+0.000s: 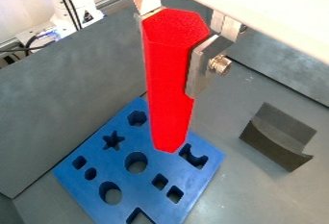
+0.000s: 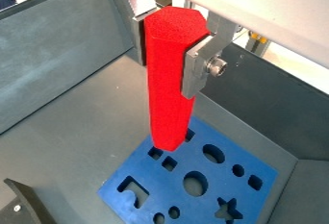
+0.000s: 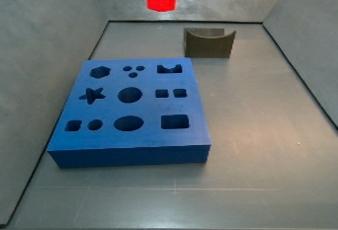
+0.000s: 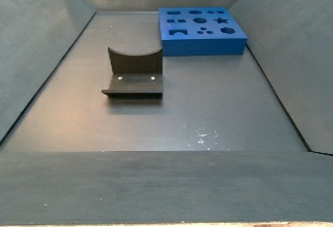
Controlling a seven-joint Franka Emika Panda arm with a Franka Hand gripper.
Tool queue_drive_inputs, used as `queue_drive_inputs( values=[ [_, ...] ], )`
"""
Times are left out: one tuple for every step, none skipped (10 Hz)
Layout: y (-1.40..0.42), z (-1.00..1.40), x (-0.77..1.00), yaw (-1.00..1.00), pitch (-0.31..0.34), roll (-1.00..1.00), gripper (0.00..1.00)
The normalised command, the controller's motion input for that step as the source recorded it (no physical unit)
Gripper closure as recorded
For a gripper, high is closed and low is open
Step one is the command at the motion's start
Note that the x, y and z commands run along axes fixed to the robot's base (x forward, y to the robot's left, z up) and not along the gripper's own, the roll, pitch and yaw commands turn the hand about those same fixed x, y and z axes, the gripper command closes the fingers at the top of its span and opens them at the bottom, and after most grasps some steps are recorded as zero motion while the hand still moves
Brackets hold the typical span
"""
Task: Pick up the hexagon object. Move up. Move to above the board. Insert the hexagon object.
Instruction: Insert the hexagon object.
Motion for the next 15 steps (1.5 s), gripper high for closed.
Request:
queue_drive_inputs(
  values=[
    [0.0, 0.0, -0.04, 0.0, 0.0, 0.0, 1.0],
    [0.0, 0.0, -0.06, 0.0, 0.0, 0.0, 1.0],
    [0.0, 0.0, -0.06, 0.0, 0.0, 0.0, 1.0],
    [0.0, 0.0, -0.03, 0.0, 0.0, 0.0, 1.0],
    [0.0, 0.0, -0.2, -0.02, 0.0, 0.05, 1.0],
    [-0.22, -0.13, 0.0, -0.23, 0.007, 0.18, 1.0],
    [-0.25, -0.67, 0.03, -0.63, -0.046, 0.17, 1.0],
    [0.45, -0.58, -0.48, -0.46, 0.0, 0.0, 1.0],
    [0.52, -0.44, -0.84, -0.26, 0.0, -0.02, 1.0],
    [0.4, -0.36, -0.82, -0.29, -0.004, 0.0, 1.0],
    [0.15, -0.19, -0.46, -0.15, 0.0, 0.0, 1.0],
    [0.09, 0.0, -0.05, 0.0, 0.0, 0.0, 1.0],
    [0.48, -0.4, -1.0, -0.03, -0.12, -0.19, 1.0],
    [0.33, -0.47, -1.0, 0.0, -0.076, -0.21, 1.0],
    [0.24, -0.46, -0.76, 0.44, 0.0, -0.16, 1.0]
  ],
)
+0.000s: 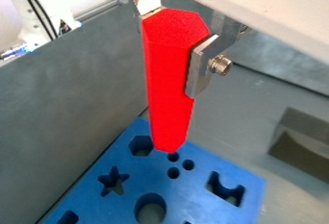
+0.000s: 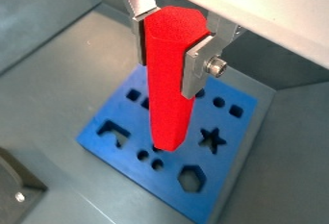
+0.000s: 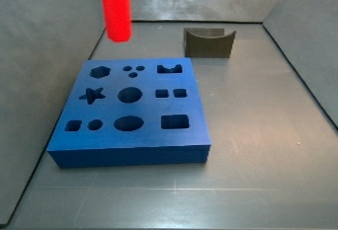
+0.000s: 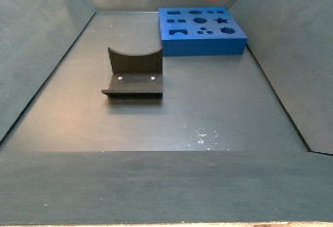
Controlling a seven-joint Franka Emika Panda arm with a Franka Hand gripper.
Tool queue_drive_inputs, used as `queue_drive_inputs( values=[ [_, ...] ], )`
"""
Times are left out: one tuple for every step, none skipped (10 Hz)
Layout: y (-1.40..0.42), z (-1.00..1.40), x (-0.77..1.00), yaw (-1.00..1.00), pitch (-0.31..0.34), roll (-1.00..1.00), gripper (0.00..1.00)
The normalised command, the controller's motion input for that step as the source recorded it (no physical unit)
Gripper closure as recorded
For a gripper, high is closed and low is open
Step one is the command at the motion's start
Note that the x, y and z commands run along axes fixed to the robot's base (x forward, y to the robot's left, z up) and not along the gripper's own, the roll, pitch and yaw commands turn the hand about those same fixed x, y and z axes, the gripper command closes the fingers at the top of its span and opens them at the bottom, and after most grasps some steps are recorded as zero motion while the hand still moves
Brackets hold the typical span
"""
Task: Pick up the hexagon object. Move up. Move to above the board. Insert the hexagon object.
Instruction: Insert the hexagon object.
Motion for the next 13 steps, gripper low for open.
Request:
queue_drive_inputs(
  values=[
    [0.34, -0.46, -0.56, 0.59, 0.0, -0.12, 1.0],
    [0.0, -0.04, -0.11, 0.17, -0.067, -0.08, 1.0],
    [0.0, -0.11, 0.04, 0.0, 0.007, 0.01, 1.0],
    [-0.08, -0.83, -0.14, 0.34, -0.001, 0.06, 1.0],
    [-0.08, -0.92, -0.07, 0.39, -0.01, 0.02, 1.0],
    [0.0, -0.75, 0.0, 0.52, -0.061, 0.0, 1.0],
    [0.0, -0.64, 0.0, 0.51, -0.06, 0.0, 1.0],
    [0.0, 0.0, -0.02, 0.09, -0.054, 0.0, 1.0],
    [0.0, 0.0, 0.0, 0.01, 0.0, 0.0, 1.0],
    [0.1, -0.41, -0.16, 0.06, -0.044, 0.0, 1.0],
    [0.21, -0.56, -0.49, 0.17, -0.113, 0.0, 1.0],
    [0.0, -0.11, 0.0, 0.03, -0.011, 0.0, 1.0],
    [0.0, -0.38, -0.02, 0.03, -0.096, -0.08, 1.0]
  ],
)
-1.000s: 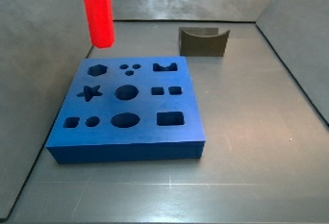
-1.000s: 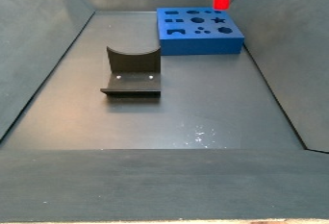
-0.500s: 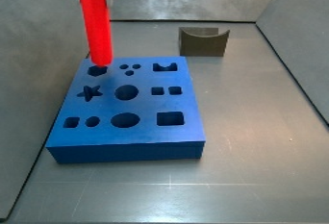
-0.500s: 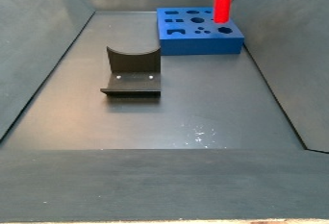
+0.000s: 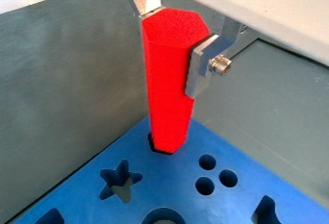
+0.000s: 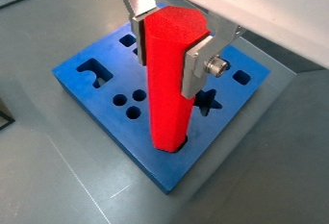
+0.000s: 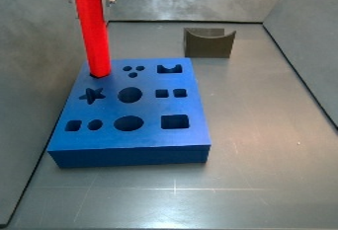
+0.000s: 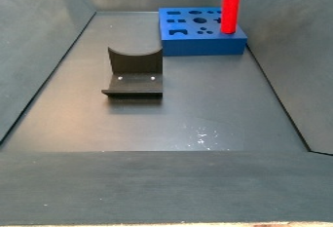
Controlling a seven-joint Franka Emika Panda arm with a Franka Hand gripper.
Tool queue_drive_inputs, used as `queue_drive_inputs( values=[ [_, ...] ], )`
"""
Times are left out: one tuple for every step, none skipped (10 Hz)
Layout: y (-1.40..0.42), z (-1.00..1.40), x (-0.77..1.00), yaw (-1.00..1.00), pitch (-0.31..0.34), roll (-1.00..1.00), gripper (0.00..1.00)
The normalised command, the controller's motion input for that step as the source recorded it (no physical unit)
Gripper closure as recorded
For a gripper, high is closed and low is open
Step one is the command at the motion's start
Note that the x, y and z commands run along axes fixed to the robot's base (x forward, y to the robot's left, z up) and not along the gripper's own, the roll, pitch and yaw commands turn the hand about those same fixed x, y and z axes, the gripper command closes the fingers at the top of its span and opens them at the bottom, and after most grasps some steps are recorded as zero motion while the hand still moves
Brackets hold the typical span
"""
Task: Pick up the hexagon object. Move up. Move to above the board. Insert the hexagon object.
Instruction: Insert the hexagon object.
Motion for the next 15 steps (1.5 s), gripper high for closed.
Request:
queue_drive_inputs(
  values=[
    [-0.21, -0.42, 0.0, 0.01, -0.097, -0.13, 1.0],
    [-0.09, -0.19, 0.0, 0.0, -0.08, -0.12, 1.0],
    [0.0, 0.0, -0.04, 0.03, -0.027, 0.0, 1.0],
    [0.0, -0.03, 0.0, 0.0, -0.01, -0.01, 1.0],
    [0.2, -0.27, 0.0, 0.0, -0.074, -0.18, 1.0],
    [0.0, -0.02, 0.0, 0.0, 0.0, 0.0, 1.0],
    [0.21, -0.34, 0.75, 0.0, 0.039, -0.05, 1.0],
    [0.0, 0.0, 0.14, -0.03, 0.021, 0.0, 1.0],
    [0.0, -0.09, 0.13, 0.0, 0.0, 0.0, 1.0],
    [0.0, -0.72, 0.77, -0.27, 0.049, -0.07, 1.0],
    [0.0, -0.53, 0.36, -0.14, 0.0, -0.03, 1.0],
    [0.0, -0.07, 0.0, 0.0, -0.01, 0.01, 1.0],
    [0.0, -1.0, 0.07, 0.0, -0.02, 0.0, 1.0],
    [0.03, -1.0, 0.03, 0.0, -0.036, 0.0, 1.0],
    [0.03, -1.0, 0.0, 0.0, -0.05, 0.0, 1.0]
  ],
)
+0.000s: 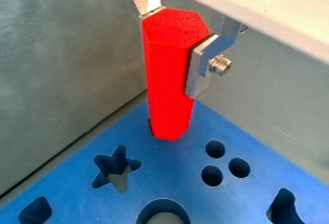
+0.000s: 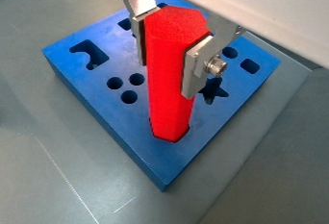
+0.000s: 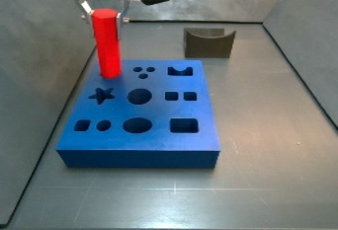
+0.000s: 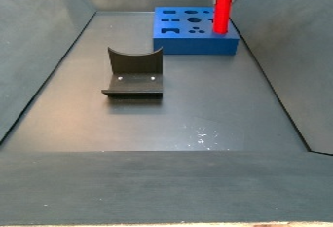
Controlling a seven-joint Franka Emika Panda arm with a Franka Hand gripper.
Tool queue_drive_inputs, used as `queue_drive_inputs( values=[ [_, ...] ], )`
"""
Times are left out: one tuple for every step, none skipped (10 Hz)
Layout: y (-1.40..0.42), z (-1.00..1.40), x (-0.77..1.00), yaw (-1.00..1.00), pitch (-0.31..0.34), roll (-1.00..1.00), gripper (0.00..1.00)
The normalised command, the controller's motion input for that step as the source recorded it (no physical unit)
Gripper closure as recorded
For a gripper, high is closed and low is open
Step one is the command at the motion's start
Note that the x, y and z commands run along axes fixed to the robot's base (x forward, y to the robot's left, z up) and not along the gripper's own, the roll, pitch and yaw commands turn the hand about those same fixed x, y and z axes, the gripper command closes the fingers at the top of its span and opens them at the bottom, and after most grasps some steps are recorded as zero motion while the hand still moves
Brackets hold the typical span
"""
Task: Pick up the hexagon object. Move up. Move to above the board. Insert the hexagon object.
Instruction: Insert the hexagon object.
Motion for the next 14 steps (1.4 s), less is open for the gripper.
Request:
queue_drive_inputs(
  values=[
    [0.03, -1.0, 0.02, 0.0, -0.056, 0.0, 1.0],
    [0.03, -1.0, 0.0, 0.0, -0.044, 0.0, 1.0],
    [0.03, -1.0, 0.0, 0.0, -0.049, 0.0, 1.0],
    [0.0, -1.0, 0.09, 0.0, -0.093, -0.02, 1.0],
    [0.01, -1.0, 0.13, 0.01, -0.091, -0.04, 1.0],
    [0.09, -1.0, 0.0, 0.04, -0.009, 0.0, 1.0],
    [0.0, -1.0, 0.03, 0.0, 0.0, 0.0, 1.0],
    [0.0, -1.0, 0.16, 0.0, 0.0, 0.0, 1.0],
    [0.0, -0.54, 0.0, 0.0, -0.133, -0.11, 1.0],
    [-0.05, -0.27, 0.0, 0.0, -0.083, 0.02, 1.0],
    [0.0, -1.0, -0.25, -0.01, -0.096, 0.04, 1.0],
    [0.0, -1.0, -0.35, 0.0, -0.04, 0.0, 1.0],
    [0.0, -1.0, -0.37, 0.0, -0.02, 0.0, 1.0],
    [0.0, -1.0, -0.37, 0.0, -0.014, 0.0, 1.0]
  ],
)
